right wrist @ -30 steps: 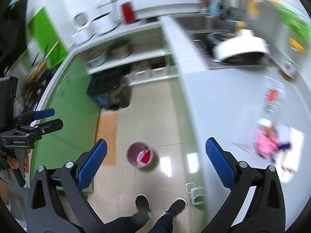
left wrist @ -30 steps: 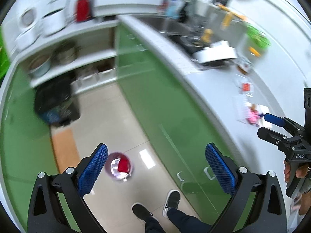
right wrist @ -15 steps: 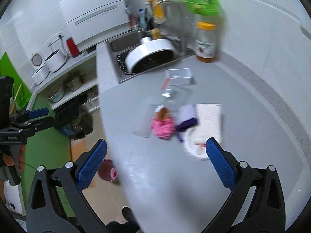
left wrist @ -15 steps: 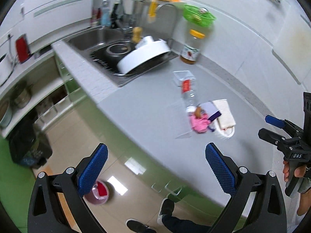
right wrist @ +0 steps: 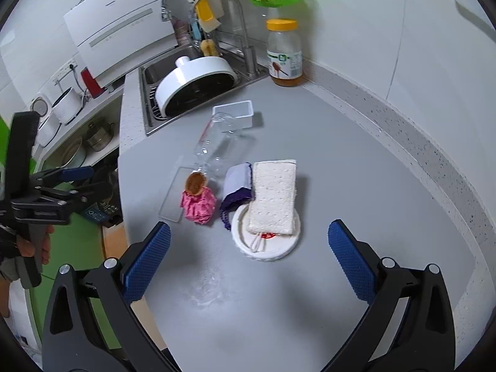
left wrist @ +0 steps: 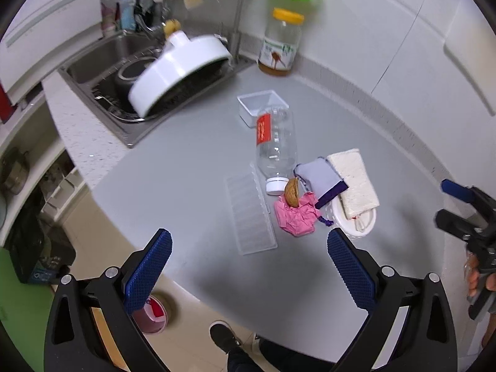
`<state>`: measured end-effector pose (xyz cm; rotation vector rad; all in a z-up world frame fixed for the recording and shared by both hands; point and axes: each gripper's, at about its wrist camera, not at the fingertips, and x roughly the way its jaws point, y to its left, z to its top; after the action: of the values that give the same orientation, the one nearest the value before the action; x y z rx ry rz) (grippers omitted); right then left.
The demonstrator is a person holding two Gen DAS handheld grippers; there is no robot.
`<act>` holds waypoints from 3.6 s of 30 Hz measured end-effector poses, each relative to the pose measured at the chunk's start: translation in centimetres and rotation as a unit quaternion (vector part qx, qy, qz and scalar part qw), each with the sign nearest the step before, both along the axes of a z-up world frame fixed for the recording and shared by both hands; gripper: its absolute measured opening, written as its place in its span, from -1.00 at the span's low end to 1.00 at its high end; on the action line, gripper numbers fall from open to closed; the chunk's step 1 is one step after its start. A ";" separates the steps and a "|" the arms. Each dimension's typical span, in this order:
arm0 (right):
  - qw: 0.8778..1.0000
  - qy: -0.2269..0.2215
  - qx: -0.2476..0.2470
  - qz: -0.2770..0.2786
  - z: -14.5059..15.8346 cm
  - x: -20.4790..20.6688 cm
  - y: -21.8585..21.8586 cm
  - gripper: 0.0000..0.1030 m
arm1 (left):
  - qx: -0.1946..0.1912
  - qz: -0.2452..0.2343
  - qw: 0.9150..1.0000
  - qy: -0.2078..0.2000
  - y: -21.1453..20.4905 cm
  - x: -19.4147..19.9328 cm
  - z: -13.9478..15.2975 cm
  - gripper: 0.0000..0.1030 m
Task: Collect trash
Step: 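Return both tools to the counter toward the clear plastic tray, then grasp the clear tray with the left tool while the right tool grasps the white sponge, then carry the tray and sponge to the pink bin and release them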
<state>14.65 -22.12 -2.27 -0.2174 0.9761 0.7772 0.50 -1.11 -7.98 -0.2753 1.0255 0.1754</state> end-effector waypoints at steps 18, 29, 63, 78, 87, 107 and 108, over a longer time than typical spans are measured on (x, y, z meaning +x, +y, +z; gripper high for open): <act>0.999 0.038 -0.013 -0.009 -3.2 4.1 2.2 0.93 | 0.015 0.003 0.995 0.094 1.2 5.3 -8.1 0.62; 0.999 0.042 -0.014 -0.008 -3.5 4.5 2.8 0.93 | 0.019 0.014 0.995 0.102 2.6 4.9 -8.1 -0.23; 0.996 0.073 -0.058 0.016 -9.4 7.4 4.3 -0.41 | 0.008 0.018 0.999 0.030 2.8 3.4 -1.4 -0.85; 1.000 0.026 -0.001 0.000 -2.0 6.8 0.6 -0.65 | 0.012 0.021 1.000 -0.012 0.7 1.6 2.3 -0.85; 0.994 -0.005 0.029 0.102 2.0 2.5 4.7 -0.65 | 0.022 0.071 0.997 -0.030 1.6 -3.4 4.2 -0.85; 0.920 0.028 0.019 0.390 -1.4 -23.0 28.2 -0.65 | 0.014 0.314 0.949 -0.018 11.2 -31.5 1.8 -0.85; 0.918 0.032 0.013 0.395 -2.2 -24.0 29.2 -0.65 | 0.009 0.319 0.948 -0.016 11.8 -32.3 1.1 -0.85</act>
<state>-9.35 7.10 -4.52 -0.5863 0.9321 1.5436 -31.78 10.65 -6.87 -0.5871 0.8738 0.7638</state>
